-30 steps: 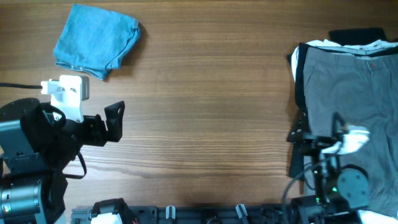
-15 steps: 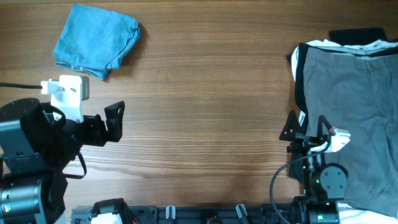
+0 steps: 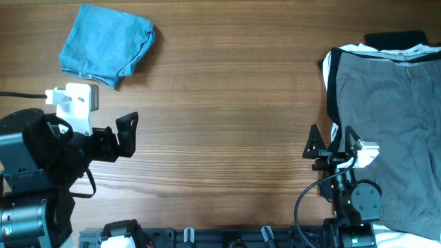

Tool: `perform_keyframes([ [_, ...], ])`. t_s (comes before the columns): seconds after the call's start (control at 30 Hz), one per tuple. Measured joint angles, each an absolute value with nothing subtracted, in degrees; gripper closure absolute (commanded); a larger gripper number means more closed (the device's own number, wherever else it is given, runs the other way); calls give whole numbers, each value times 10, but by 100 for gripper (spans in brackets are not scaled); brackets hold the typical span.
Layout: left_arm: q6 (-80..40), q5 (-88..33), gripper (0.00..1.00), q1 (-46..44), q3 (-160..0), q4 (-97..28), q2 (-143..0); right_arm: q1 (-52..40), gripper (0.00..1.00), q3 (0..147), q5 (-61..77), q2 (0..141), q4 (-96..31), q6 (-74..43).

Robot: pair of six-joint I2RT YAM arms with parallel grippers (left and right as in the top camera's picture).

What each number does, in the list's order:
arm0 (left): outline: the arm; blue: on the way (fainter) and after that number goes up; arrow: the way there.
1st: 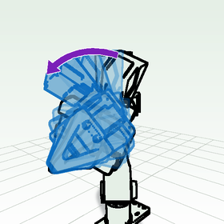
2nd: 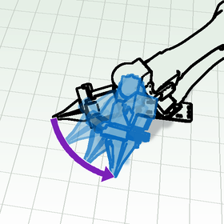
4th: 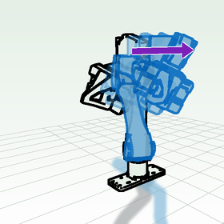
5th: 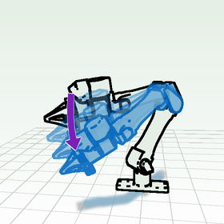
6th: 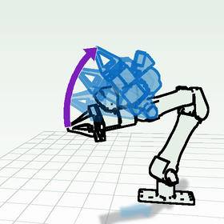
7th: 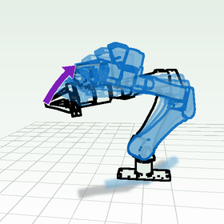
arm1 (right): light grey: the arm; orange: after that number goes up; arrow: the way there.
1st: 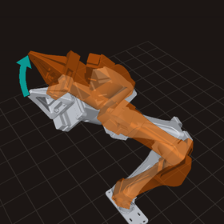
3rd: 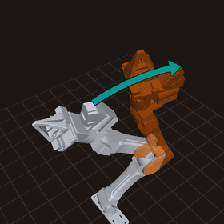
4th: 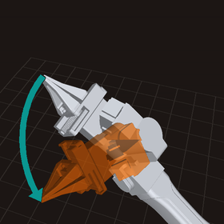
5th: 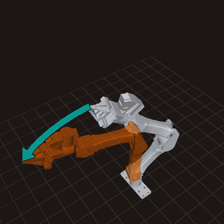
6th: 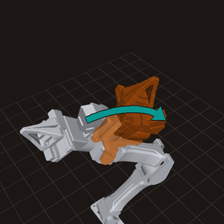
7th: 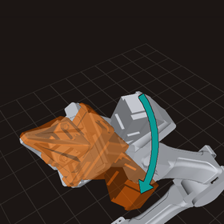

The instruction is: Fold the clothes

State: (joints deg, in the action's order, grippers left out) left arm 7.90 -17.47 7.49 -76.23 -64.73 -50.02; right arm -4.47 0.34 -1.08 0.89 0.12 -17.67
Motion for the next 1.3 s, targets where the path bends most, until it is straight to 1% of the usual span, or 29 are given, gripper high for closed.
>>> perform_keyframes([
  [0.33, 79, -175, 0, 73, -762, -651, -493, -45, 0, 3, -11, 9, 1, -177],
  [0.47, 79, -168, 0, 72, -752, -635, -413, -45, 0, 3, -11, 9, 1, -177],
  [0.6, 50, -159, 0, 72, -669, -507, -269, -45, 0, 3, -11, 9, 1, -177],
  [0.63, 39, -157, 0, 70, -620, -462, -230, -45, 0, 3, -11, 9, 2, -177],
  [0.73, 5, -150, 0, 59, -454, -383, -116, -45, 0, 3, -11, 9, 2, -177],
  [0.8, -17, -149, 0, 53, -382, -345, -71, -45, 0, 3, -11, 9, 2, -177],
  [0.83, -37, -148, 0, 48, -320, -289, -34, -45, 0, 3, -11, 9, 2, -177],
  [0.87, -47, -149, 0, 46, -294, -270, -22, -45, 0, 3, -11, 9, 2, -177],
  [0.97, -91, -150, 0, 42, -186, -131, -9, -45, 0, 3, -11, 9, 2, -177],
  [1.1, -115, -159, 0, 42, -88, -2, -8, -45, 0, 3, -11, 9, 2, -177],
  [1.17, -119, -160, 0, 42, -34, 16, -8, -45, 0, 3, -11, 9, 2, -177],
  [1.23, -122, -162, 0, 41, -8, -31, -8, -45, 0, 3, -11, 9, 2, -177],
  [1.3, -124, -162, 0, 40, -6, -28, -10, -45, 0, 3, -11, 9, 2, -177],
])
